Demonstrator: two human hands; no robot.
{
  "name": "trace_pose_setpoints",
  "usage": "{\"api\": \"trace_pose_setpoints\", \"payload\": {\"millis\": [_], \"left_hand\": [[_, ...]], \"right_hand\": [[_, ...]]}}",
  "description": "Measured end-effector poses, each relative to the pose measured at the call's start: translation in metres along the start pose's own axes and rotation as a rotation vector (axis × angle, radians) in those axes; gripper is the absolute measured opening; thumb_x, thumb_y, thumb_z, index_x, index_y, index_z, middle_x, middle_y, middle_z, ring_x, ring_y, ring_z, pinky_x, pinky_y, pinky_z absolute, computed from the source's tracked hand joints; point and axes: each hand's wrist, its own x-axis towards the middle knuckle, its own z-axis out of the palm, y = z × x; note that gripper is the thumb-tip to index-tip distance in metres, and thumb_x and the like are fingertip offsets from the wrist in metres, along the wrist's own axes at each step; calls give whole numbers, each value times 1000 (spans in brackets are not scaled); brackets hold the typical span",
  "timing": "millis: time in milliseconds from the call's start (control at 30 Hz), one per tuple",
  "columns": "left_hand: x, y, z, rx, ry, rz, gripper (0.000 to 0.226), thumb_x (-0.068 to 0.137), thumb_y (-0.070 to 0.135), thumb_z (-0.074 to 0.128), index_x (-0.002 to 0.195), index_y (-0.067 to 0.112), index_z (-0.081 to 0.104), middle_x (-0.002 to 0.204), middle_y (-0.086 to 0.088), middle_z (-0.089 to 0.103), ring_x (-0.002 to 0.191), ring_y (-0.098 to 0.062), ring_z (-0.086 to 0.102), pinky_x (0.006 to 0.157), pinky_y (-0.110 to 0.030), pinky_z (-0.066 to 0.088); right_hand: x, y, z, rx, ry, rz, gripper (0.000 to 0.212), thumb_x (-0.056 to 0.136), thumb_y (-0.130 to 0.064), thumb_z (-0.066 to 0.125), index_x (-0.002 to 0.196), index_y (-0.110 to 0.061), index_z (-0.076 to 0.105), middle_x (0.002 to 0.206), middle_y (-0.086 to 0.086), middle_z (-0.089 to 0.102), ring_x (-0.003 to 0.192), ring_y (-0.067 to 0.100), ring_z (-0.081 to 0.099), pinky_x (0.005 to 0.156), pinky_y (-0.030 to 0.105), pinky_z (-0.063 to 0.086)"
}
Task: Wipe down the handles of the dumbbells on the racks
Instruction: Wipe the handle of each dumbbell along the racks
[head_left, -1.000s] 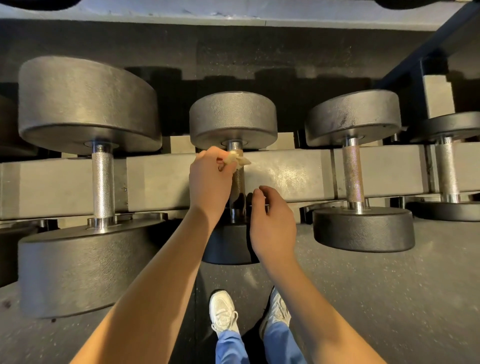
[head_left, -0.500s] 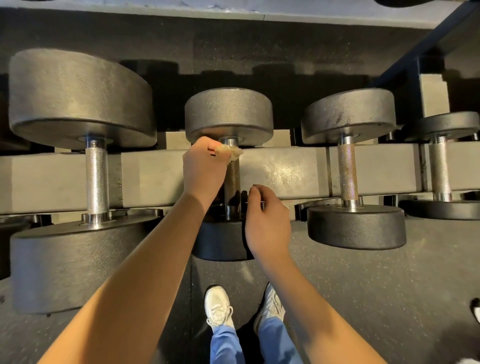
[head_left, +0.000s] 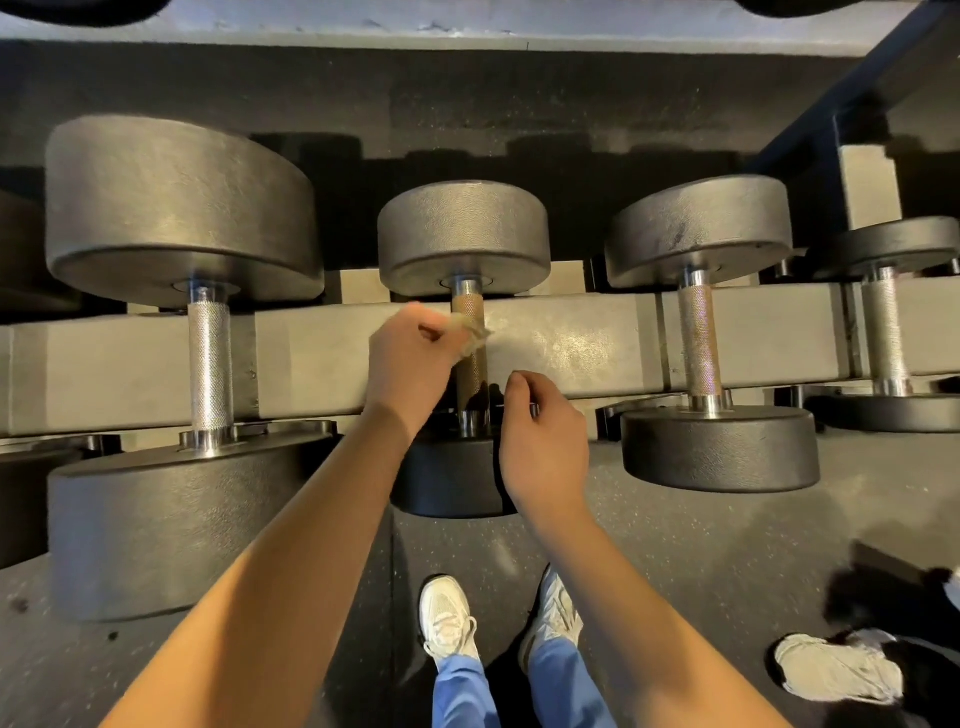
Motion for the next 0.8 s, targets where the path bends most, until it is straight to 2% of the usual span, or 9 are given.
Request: {"api": "trace_pose_setpoints", "payload": {"millis": [100, 167, 300, 433, 500, 567, 667, 733, 800], "left_hand": [[11, 9, 5, -57, 95, 50, 15, 85, 12, 66, 76, 16, 55, 72, 11, 49, 65, 3, 47, 57, -3, 36], [7, 6, 8, -9, 88, 70, 15, 87, 15, 66, 77, 16, 54, 71, 10, 50, 64, 1, 47, 55, -3, 36], [-15, -9, 0, 152, -106, 26, 12, 89, 23, 65, 80, 17, 59, 76, 7, 56, 64, -3, 52, 52, -7, 39], [-24, -14, -8, 230, -244, -18, 13, 87, 23, 67, 77, 21, 60, 83, 3, 62, 75, -9, 59, 56, -12, 40], [-20, -11, -7, 148, -187, -23, 10, 88, 24, 67, 82, 19, 61, 83, 5, 62, 73, -6, 58, 54, -11, 41], [-7, -6, -5, 17, -54, -14, 12, 86, 26, 68, 83, 17, 60, 77, 6, 59, 69, -4, 55, 56, -11, 40], [16, 5, 1, -79, 110, 49, 12, 86, 16, 65, 78, 15, 56, 73, 9, 52, 68, -2, 49, 57, -5, 37], [21, 7, 7, -42, 116, 59, 9, 86, 11, 62, 80, 14, 56, 73, 11, 49, 69, -2, 47, 58, -2, 36], [18, 2, 8, -2, 89, 70, 9, 85, 12, 64, 78, 11, 58, 75, 7, 54, 72, -7, 51, 59, -7, 39]], "right_hand": [[-1, 0, 0, 5, 0, 0, 31, 98, -34, 39, 112, -22, 64, 98, -3, 67, 92, 12, 60, 78, 30, 46], [-1, 2, 0, 0, 7, -7, 31, 98, -34, 39, 111, -22, 64, 97, -4, 67, 91, 12, 60, 78, 30, 46], [1, 3, 2, -34, 32, -59, 30, 98, -33, 39, 103, -21, 66, 90, -3, 66, 85, 13, 59, 74, 32, 48], [-1, 8, 9, -98, 80, -131, 37, 95, -38, 33, 92, -20, 65, 82, -2, 64, 78, 16, 58, 73, 40, 50], [-5, 12, 10, -120, 96, -168, 42, 91, -41, 29, 92, -19, 65, 84, -3, 64, 80, 16, 58, 74, 42, 49], [-6, 14, 10, -134, 82, -177, 45, 89, -43, 26, 94, -20, 65, 87, -5, 64, 84, 15, 57, 78, 42, 48], [-4, 16, 10, -124, 62, -161, 48, 87, -46, 25, 97, -21, 66, 91, -6, 65, 89, 15, 57, 82, 41, 48], [-4, 16, 11, -113, 65, -157, 53, 86, -49, 23, 100, -21, 66, 94, -5, 66, 91, 15, 58, 83, 41, 48], [-5, 16, 11, -114, 68, -150, 56, 85, -51, 22, 102, -21, 66, 95, -5, 66, 92, 15, 58, 84, 42, 49]]}}
